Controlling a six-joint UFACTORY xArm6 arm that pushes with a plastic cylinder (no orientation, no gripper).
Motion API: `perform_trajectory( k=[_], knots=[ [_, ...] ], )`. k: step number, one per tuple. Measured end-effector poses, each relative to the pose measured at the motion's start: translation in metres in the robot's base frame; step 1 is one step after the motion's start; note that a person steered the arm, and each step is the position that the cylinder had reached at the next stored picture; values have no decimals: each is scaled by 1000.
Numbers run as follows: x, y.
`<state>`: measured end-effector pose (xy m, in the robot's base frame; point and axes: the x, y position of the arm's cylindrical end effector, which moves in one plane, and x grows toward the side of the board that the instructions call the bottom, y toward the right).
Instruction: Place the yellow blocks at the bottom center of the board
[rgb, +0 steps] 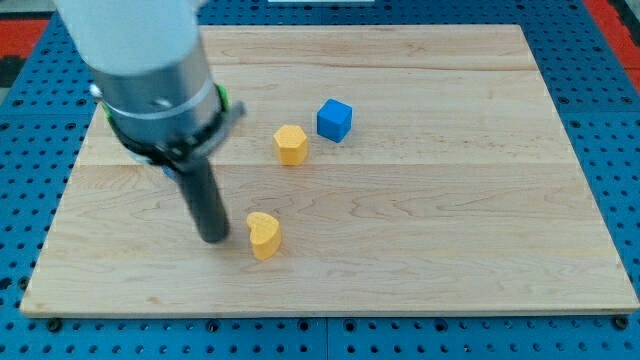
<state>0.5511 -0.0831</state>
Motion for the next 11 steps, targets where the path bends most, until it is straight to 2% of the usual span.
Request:
perform_trajectory(
  k=[1,2,3,4,5,6,7,8,9,11],
  knots=[
    [4,51],
    [-29,20],
    [-83,4],
    [-134,5],
    [-154,21],
    [-150,70],
    [-111,101],
    [-46,103],
    [-44,113],
    [-68,113]
  ],
)
